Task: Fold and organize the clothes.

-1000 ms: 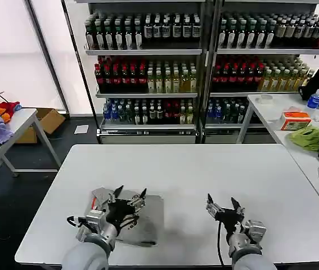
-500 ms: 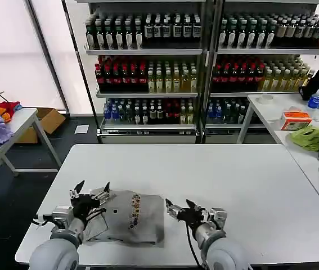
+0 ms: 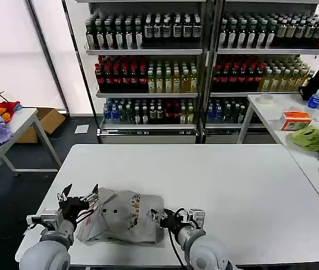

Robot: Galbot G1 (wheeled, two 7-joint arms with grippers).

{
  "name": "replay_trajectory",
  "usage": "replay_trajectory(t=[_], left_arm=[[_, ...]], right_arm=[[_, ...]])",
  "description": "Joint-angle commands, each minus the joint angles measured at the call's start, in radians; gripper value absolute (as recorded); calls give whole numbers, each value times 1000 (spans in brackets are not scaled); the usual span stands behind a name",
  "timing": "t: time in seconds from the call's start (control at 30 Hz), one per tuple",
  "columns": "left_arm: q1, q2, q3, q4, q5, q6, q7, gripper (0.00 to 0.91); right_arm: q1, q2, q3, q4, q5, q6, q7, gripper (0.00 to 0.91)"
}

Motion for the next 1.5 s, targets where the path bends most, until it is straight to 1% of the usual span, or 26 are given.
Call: replay_trajectory(t=[0.03, 0.17, 0.3, 0.4, 0.47, 0.63, 0.7, 0.8, 0.9, 0.97, 1.07, 1.3, 1.33, 1.37, 1.4, 1.5], left_arm=[[5, -3, -19, 7, 1, 0, -1, 907], [6, -1, -19, 9, 0, 0, -1, 907], [7, -3, -16, 12, 0, 1, -2, 907], [7, -7, -15, 12, 0, 1, -2, 907], [7, -10, -15, 8, 0, 1, -2, 907], [15, -23, -2, -6, 5, 3, -4, 907], [15, -32, 4, -6, 7, 3, -5, 907], [11, -41, 13, -4, 10, 3, -5, 907], [9, -50, 23, -3, 16, 3, -5, 907], [10, -54, 29, -3, 17, 3, -5, 907], [11, -59, 34, -2, 21, 3, -4, 907], [22, -65, 44, -8, 27, 4, -2, 907], [24, -64, 44, -9, 27, 3, -2, 907], [28, -64, 44, -11, 27, 3, -1, 907], [32, -64, 44, -13, 27, 4, 0, 907], [36, -63, 44, -16, 26, 4, 5, 907]], right_arm=[[25, 11, -49, -39, 26, -7, 17, 0], [23, 20, -48, -34, 0, -6, 23, 0], [20, 16, -47, -27, -63, 24, 17, 0], [22, 12, -35, -23, -100, 33, 22, 0], [26, 4, -15, -20, -117, 33, 16, 0], [57, -74, 66, -7, -130, 5, -2, 0], [61, -126, 129, 8, -127, -7, -12, 0], [38, -199, 185, 17, -125, -8, -35, 0], [24, -243, 230, -18, -125, -7, -53, 0], [16, -260, 267, -45, -126, -6, -63, 0], [-2, -275, 294, -63, -132, -6, -77, 0], [10, -260, 321, -119, -185, 2, -108, 10], [11, -258, 323, -125, -193, 0, -112, 222], [12, -254, 324, -129, -198, 0, -119, 736], [11, -249, 326, -129, -203, 1, -120, 907], [-3, -235, 340, -116, -262, 22, -127, 907]])
